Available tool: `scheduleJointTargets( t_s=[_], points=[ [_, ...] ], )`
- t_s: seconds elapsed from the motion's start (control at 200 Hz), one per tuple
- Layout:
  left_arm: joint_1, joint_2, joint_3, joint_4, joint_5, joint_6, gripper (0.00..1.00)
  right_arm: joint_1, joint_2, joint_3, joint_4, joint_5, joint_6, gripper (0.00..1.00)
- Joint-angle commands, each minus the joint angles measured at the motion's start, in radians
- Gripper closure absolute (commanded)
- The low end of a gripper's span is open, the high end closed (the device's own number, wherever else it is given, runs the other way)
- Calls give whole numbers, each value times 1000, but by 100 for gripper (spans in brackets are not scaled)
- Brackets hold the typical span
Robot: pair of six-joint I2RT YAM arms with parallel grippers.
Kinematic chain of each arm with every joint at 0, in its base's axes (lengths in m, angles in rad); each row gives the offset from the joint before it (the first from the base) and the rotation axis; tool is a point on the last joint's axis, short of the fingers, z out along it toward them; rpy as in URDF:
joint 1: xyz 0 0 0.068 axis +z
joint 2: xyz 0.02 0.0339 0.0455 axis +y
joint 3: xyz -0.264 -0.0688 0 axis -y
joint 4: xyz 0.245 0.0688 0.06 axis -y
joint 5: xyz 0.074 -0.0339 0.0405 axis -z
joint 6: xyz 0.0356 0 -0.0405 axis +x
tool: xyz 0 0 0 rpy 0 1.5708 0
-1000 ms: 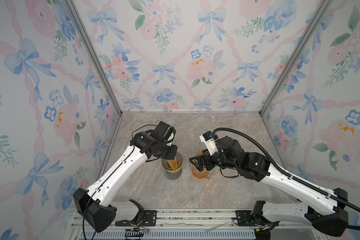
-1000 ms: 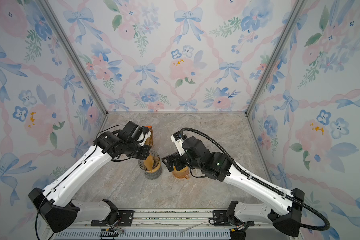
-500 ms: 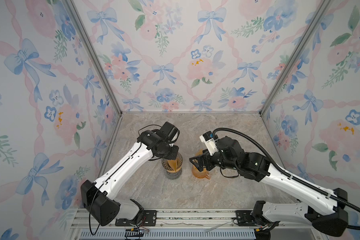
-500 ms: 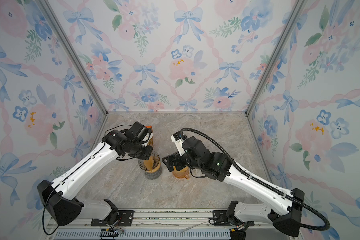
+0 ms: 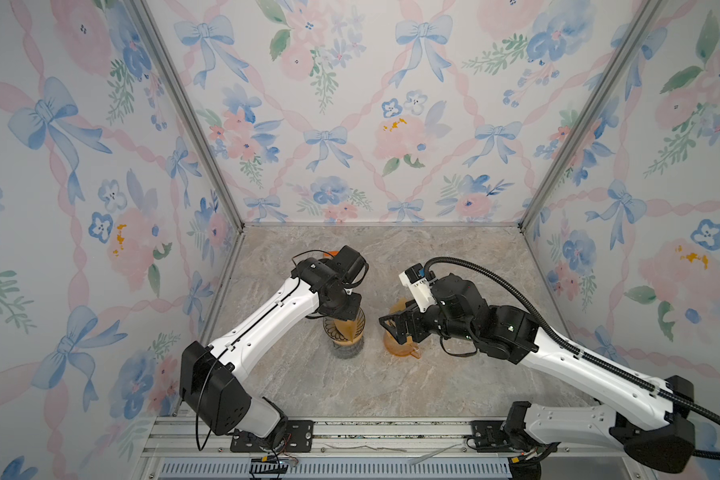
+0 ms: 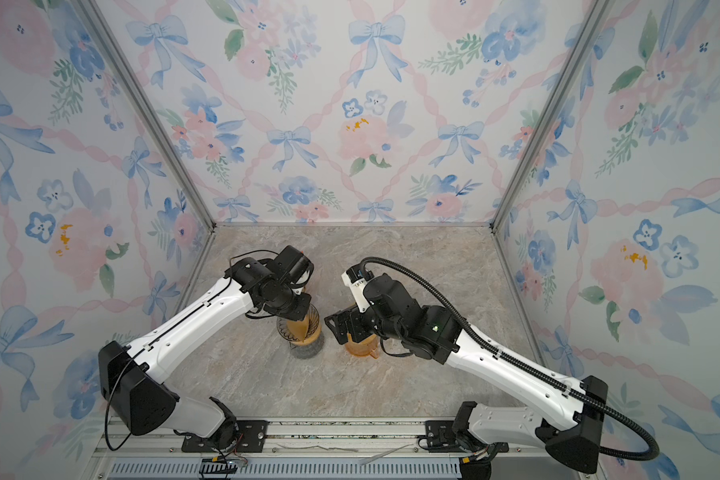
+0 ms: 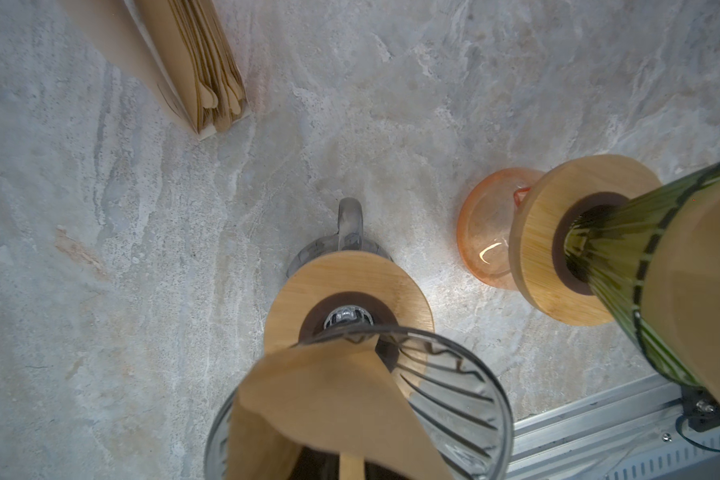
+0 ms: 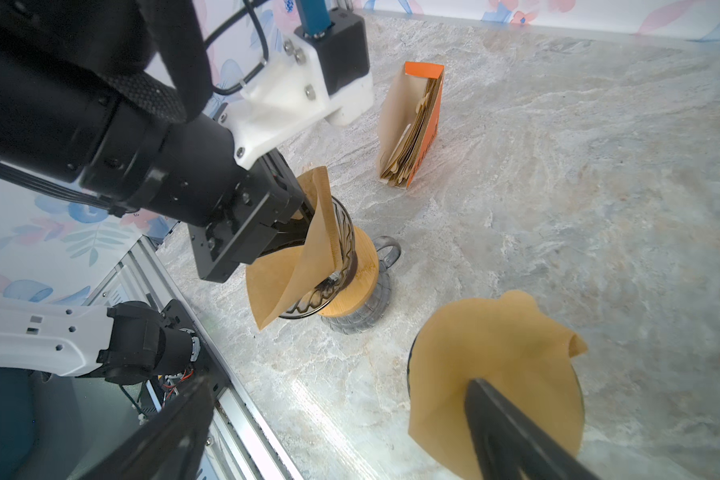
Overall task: Place the coffee filter in the dripper
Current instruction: 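Push the brown filter down inside the glass dripper with the left gripper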
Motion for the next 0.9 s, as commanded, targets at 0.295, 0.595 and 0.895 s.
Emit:
scheduleJointTargets(
  t_s=[0.295, 0.595, 0.895],
  points=[
    [-20, 36, -27, -17, -28, -15, 80, -3, -7, -18, -25, 11, 0, 4],
    [-20, 42, -64, -7, -31, -26, 77, -9, -7, -24, -29, 8, 1, 4],
    [-19, 39, -99, 27, -19, -35, 74, -10, -7, -35, -24, 8, 7, 4]
  ],
)
